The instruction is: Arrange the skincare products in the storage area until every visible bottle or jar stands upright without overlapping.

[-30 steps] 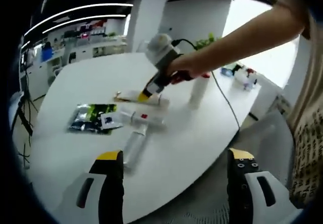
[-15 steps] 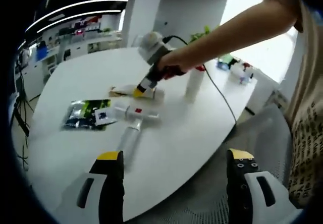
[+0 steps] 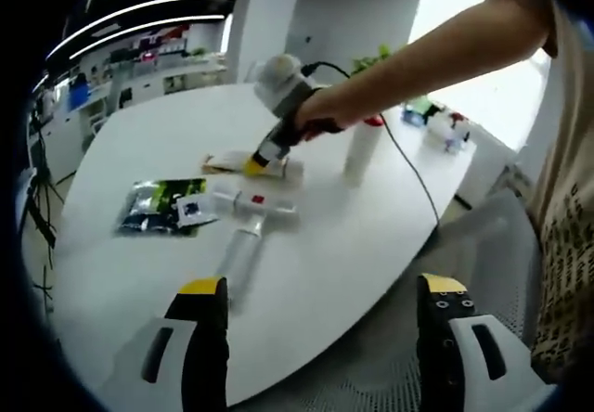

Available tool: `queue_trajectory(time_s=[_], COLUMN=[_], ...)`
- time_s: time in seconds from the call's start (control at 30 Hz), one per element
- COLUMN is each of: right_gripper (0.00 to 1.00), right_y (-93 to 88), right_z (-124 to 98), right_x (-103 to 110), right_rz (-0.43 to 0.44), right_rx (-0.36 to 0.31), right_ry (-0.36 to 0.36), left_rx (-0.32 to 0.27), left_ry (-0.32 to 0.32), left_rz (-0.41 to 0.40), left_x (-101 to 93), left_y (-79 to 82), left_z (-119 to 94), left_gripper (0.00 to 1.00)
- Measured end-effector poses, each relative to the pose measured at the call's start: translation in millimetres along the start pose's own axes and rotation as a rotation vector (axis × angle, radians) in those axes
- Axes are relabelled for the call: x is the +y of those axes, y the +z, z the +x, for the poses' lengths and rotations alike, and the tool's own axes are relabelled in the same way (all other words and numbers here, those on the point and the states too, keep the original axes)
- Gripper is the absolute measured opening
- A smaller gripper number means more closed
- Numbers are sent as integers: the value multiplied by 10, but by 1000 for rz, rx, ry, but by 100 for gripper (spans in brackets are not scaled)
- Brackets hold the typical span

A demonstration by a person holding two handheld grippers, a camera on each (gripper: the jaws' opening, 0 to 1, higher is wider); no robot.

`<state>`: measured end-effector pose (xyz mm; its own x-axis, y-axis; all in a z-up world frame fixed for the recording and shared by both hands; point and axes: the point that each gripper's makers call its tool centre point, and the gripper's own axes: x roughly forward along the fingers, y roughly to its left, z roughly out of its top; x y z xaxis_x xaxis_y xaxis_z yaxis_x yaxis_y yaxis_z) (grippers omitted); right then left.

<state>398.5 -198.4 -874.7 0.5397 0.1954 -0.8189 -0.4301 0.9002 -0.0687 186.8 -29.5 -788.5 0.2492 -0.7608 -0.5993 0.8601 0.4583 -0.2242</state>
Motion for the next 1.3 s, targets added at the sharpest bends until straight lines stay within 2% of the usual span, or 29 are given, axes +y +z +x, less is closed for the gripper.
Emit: queue_trajectory(time_s=[0.2, 0.33, 0.57, 1.07, 1.3], right_gripper=[29, 29, 29, 29, 29], right_y=[-5, -10, 46, 160, 253], right_z=[-11, -34, -117, -387, -523], right_x=[2, 68, 189, 460, 577], right_rz=[13, -26, -64, -71, -65], right_rx=[6, 22, 4, -101, -168], right_ry=[-23, -16, -7, 43, 58], left_rx=[-21, -35, -44, -37, -35], left_ry=[19, 26, 29, 24, 31], left_rz=[-5, -7, 2, 5, -31], left_x=[26, 38, 32, 22, 60], left_y=[32, 54, 74, 68, 65], left_z=[-18, -28, -37, -28, -27], left_gripper=[82, 82, 82, 82, 82])
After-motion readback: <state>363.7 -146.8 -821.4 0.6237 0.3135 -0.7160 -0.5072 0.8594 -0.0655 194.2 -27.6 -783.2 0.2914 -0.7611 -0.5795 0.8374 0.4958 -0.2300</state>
